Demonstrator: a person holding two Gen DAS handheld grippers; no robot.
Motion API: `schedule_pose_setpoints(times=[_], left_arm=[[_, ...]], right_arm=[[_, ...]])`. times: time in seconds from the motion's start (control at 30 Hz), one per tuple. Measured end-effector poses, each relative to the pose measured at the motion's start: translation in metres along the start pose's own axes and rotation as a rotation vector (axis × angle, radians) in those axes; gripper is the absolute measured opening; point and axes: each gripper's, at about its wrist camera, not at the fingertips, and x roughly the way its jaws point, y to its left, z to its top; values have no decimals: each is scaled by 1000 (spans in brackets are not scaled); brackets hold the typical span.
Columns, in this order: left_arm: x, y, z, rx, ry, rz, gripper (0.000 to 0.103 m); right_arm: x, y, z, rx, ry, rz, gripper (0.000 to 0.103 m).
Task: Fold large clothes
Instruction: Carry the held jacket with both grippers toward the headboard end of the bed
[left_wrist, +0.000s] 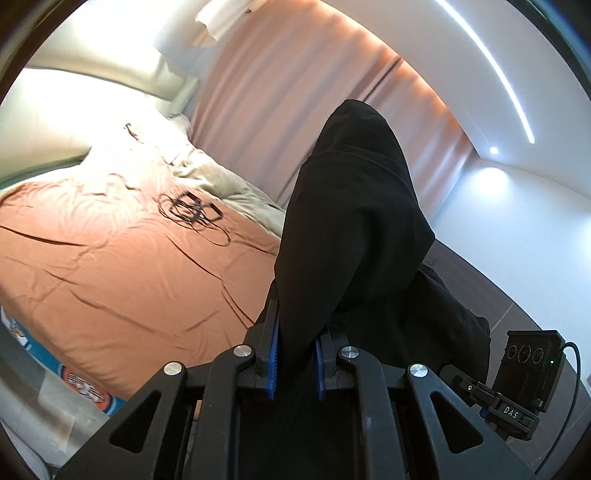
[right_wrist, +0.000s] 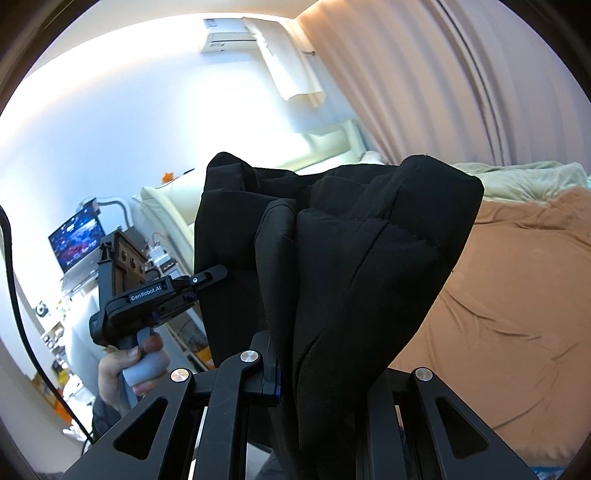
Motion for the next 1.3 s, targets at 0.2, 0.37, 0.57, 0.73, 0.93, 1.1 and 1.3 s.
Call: schedule_pose_setpoints(times=[0.2,0.37,0.57,0.73,0.93,1.1,1.3], left_arm=[[-24,21,12,-28,-39,26,16],[-33,49,27,-30,-65,55,16],[-37,105,50,-41,-74,92,16],[-33,157,78,-53,-75,149,16],[-20,224,113,-71,-71,209,16],[-3,282,135,-89,-67,257,16],[1,342,158,-116,-81,305,16]], right_arm=[[18,22,-1,-21,14,40,15],[40,40,6,-45,34,65,15],[97,48,19,-56,77,99,16],[162,53,29,-60,125,148,15],[247,63,38,-73,174,197,16],[324,66,42,-66,229,240,16],[406,79,41,-77,289,285,16]])
